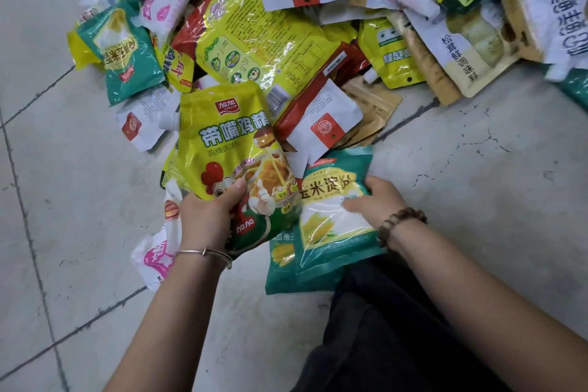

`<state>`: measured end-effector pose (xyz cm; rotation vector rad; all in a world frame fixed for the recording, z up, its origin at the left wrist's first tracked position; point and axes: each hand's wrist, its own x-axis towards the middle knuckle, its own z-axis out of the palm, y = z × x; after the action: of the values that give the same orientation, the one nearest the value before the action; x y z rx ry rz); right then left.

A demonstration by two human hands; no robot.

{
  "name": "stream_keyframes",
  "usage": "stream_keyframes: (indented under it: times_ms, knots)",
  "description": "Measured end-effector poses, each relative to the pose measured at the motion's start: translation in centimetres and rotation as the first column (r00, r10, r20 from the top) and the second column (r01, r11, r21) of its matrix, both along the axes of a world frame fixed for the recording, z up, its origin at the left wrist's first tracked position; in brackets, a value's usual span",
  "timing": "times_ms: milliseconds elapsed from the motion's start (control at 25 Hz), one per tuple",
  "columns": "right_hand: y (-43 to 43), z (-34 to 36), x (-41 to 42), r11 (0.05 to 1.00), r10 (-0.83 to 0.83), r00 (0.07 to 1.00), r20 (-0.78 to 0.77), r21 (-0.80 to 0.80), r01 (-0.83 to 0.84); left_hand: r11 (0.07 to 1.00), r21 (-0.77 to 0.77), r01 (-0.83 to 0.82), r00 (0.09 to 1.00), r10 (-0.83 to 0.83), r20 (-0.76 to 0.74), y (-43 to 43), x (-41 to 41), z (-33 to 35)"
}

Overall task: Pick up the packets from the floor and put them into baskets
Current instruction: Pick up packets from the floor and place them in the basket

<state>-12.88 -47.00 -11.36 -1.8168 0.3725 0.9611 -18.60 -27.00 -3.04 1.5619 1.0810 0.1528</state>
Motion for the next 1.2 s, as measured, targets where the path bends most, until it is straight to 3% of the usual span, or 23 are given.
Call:
stream_keyframes:
  times_ms: [200,320,560,760,1000,1200]
  knots:
    - [-6.8,1.1,-1.1,0.982,-0.183,0.963,0.197,0.083,0.170,0.997,-0.073,0.026,1.000,-0.027,-0.013,-2.9,1.2,-0.9]
    - [-10.0,2.4,-1.5,0.965,-0.263,0.918,0.296,0.103,0.243,0.996,-0.042,0.081,0.996,-0.083,-0.046,-5.2,2.7,-1.2]
    - [-16.3,6.0,-0.7,0.886,-0.451,0.757,0.473,0.138,0.442,0.941,-0.050,0.335,0.942,-0.333,0.052,-10.1,4.6,-1.1]
    - [-20.7,8.2,-2.6,0.764,-0.626,0.615,0.480,0.218,0.607,0.852,-0.116,0.510,0.857,-0.492,0.155,-14.2,6.3,0.3]
    - [-25.3,14.3,-4.6,0.693,-0.686,0.475,0.551,0.295,0.658,0.755,-0.218,0.618,0.783,-0.570,0.248,-20.0,8.0,5.7]
    - [-27.5,21.0,-6.6,0.660,-0.664,0.312,0.680,0.336,0.672,0.659,-0.179,0.730,0.675,-0.654,0.343,-24.3,8.3,12.5]
